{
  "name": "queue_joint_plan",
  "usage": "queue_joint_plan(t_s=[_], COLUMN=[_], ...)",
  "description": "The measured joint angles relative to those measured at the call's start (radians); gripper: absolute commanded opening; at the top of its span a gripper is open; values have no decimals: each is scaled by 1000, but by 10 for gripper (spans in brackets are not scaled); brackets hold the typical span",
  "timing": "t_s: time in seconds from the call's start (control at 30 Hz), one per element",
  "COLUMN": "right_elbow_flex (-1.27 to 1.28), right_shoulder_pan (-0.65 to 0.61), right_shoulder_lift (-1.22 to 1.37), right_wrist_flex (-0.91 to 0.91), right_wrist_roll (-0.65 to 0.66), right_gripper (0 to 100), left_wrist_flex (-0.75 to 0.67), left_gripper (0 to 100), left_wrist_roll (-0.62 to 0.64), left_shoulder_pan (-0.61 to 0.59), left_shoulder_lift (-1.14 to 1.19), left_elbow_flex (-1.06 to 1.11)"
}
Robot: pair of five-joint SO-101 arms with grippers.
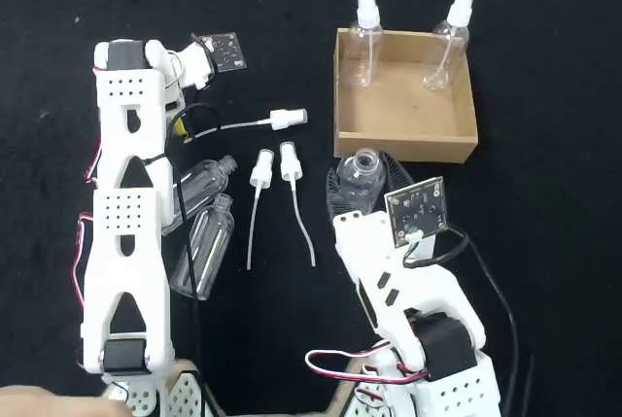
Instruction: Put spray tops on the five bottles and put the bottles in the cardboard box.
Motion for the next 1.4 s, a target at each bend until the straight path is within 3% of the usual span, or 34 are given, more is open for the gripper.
queue_joint_plan(t_s=[0.6,0.9,1.4], right_elbow_flex=[0,0,0], right_shoulder_pan=[0,0,0], right_shoulder_lift=[0,0,0], right_wrist_flex=[0,0,0], right_wrist_roll=[0,0,0], right_gripper=[191,191,191], left_wrist_flex=[77,80,78], left_gripper=[260,260,260], left_wrist_roll=[20,239,250], left_shoulder_pan=[40,54,58], left_shoulder_lift=[-52,-183,-183], left_elbow_flex=[-2,21,229])
